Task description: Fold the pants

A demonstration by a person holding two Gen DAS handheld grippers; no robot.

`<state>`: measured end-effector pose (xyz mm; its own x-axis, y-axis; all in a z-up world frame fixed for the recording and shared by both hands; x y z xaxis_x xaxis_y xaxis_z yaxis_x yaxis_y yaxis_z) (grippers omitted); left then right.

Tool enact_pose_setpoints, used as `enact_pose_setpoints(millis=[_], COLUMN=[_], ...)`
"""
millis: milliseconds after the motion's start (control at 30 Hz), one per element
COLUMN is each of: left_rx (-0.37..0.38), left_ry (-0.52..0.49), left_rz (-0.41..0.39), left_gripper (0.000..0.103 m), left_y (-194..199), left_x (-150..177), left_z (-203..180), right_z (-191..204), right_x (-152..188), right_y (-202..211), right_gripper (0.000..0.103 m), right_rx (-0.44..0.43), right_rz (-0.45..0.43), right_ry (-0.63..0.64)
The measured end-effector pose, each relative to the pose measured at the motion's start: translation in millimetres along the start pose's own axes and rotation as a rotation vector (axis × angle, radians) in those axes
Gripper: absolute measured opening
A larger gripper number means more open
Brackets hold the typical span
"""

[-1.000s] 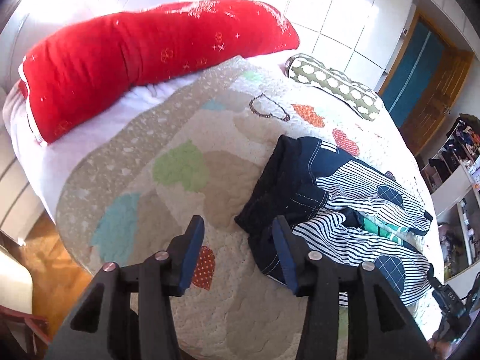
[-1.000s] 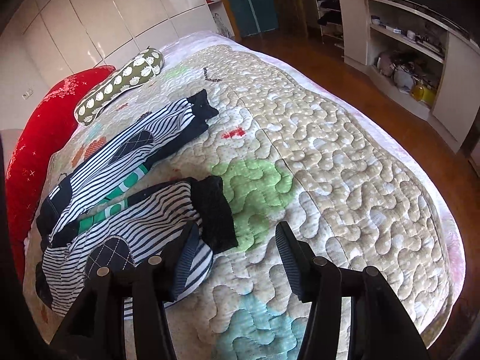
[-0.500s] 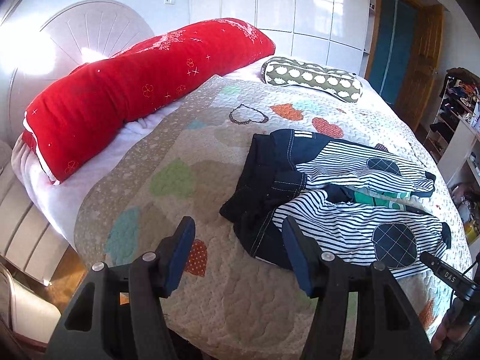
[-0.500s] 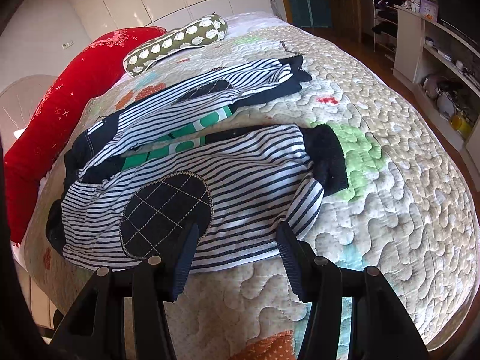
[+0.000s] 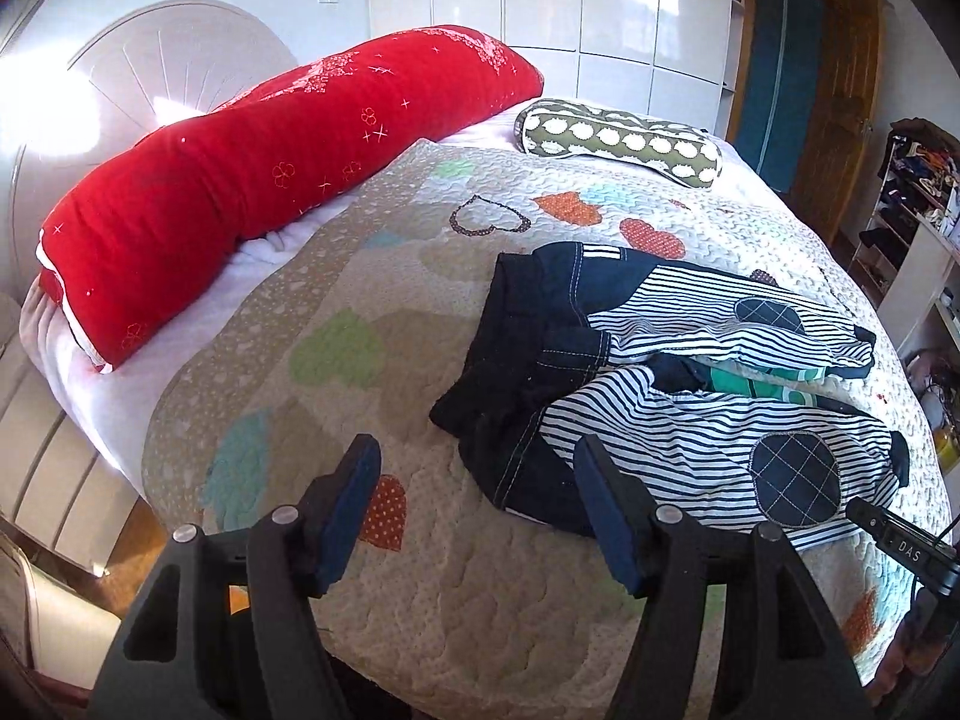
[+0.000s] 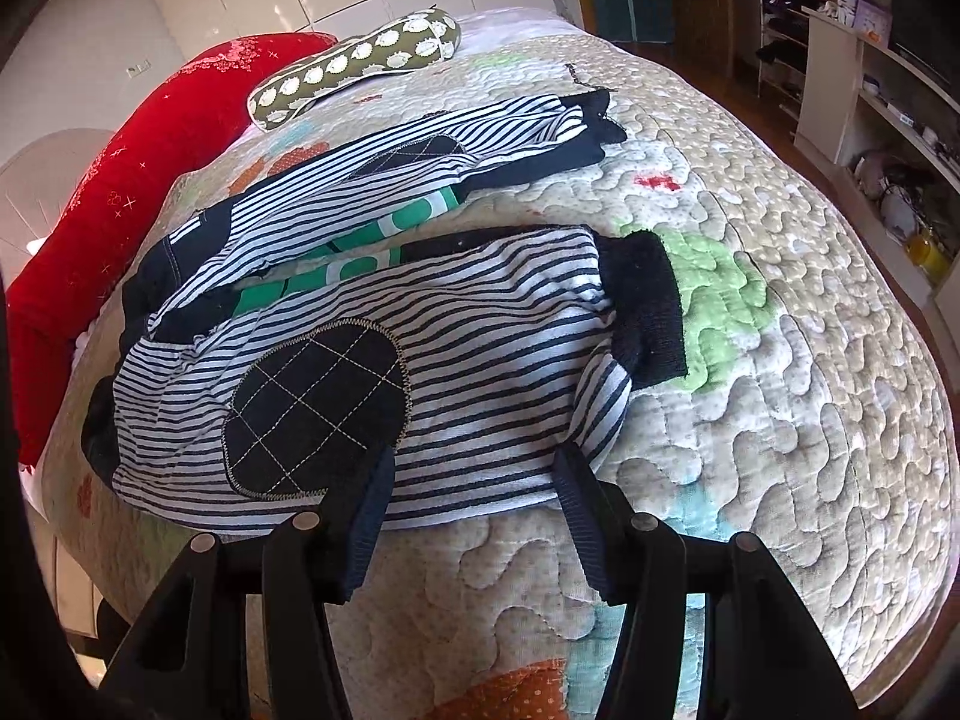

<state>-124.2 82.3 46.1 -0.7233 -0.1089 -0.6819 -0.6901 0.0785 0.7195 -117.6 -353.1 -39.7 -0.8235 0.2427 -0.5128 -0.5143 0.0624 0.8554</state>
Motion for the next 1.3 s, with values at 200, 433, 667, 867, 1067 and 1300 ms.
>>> enact_pose_setpoints(millis=[200,433,667,867,1067,1300], left_rx=[-0.002,0.01,0.154,0.271,0.316,0.34], left_ry=[-0.003,-0.026,-0.065,-0.127,-0.205,-0.343], left_rz=[0.03,0.057,0.139,0.235,0.269,0.321], left_gripper=[0.066,0.066,0.067,0.067,0.068,0.068], left_y=[-15.4,-37.9,-81.6,-146.7,-202.0,-239.0], left_x=[-1.3,-15.0,-64.8,-114.6,-142.5,-143.1], left_z=[-0.4,-6.4,-16.7,-33.9,-54.5,-75.9], right_z=[2.1,4.8,10.4,29.6,65.2,86.6], right_x=[-10.3,-46.7,-114.0,-176.2,-219.0,-237.9], right_y=[10.0,23.6,8.9,-34.8,-83.4,-124.3], right_gripper=[0.06,0.061,0.063,0.064,0.064,0.064], right_rx=[-0.011,-0.024,0.024,0.001,-0.038,-0.03], right_rz=[-0.02,-0.073,-0.144,-0.112,-0.052,-0.012], right_ry=[0.02,0.065,0.178,0.286,0.407,0.531])
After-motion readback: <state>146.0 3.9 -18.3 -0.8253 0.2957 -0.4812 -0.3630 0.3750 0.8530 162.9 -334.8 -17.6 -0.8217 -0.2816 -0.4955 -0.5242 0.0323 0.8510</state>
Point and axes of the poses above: each gripper's, at about its wrist camera, not at the fingertips, and y roughly against the way its jaws point, z to its left, x to its underside, the point moved 5 cm from there along -y, roughly the way its jaws point, and after that the axes turned 11 degrees about x, right-handed, at the moved point
